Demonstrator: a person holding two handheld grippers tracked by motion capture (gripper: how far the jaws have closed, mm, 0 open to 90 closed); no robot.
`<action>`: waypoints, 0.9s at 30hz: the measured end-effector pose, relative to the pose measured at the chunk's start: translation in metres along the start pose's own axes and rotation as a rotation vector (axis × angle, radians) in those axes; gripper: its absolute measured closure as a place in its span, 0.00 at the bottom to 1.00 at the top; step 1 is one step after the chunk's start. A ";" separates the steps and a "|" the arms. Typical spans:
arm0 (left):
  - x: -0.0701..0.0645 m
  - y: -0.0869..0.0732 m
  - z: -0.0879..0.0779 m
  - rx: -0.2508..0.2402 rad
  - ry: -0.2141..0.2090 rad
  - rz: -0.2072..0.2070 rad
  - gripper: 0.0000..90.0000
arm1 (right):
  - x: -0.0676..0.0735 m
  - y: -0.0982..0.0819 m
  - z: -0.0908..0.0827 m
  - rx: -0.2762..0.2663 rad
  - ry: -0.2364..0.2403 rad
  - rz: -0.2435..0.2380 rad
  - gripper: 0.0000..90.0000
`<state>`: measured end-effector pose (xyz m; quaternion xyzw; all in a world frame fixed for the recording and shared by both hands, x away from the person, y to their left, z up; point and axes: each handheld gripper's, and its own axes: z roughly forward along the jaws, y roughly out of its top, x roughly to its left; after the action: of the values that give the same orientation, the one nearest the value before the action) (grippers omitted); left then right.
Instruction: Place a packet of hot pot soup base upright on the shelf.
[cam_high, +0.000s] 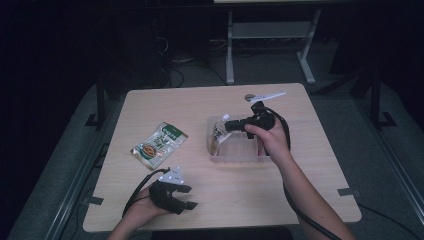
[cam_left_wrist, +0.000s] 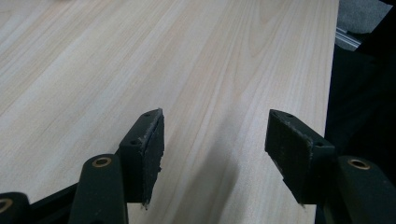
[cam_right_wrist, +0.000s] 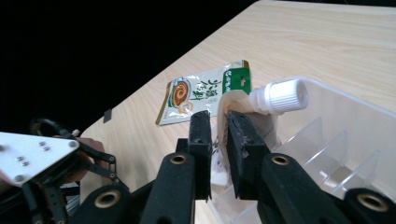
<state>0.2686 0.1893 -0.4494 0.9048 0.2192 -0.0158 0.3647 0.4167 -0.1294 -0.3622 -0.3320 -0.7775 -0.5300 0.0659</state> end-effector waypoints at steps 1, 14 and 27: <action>0.000 0.000 0.000 0.000 0.000 0.000 0.41 | 0.001 0.000 -0.002 -0.002 -0.001 -0.002 0.86; 0.000 0.002 0.001 0.012 0.004 0.008 0.41 | 0.016 -0.015 -0.031 -0.005 0.000 -0.031 0.63; 0.003 0.000 -0.002 0.000 0.005 -0.003 0.41 | 0.041 -0.054 -0.043 0.035 -0.045 -0.106 0.54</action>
<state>0.2709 0.1918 -0.4487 0.9046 0.2213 -0.0142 0.3640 0.3431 -0.1599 -0.3672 -0.3008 -0.8045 -0.5115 0.0262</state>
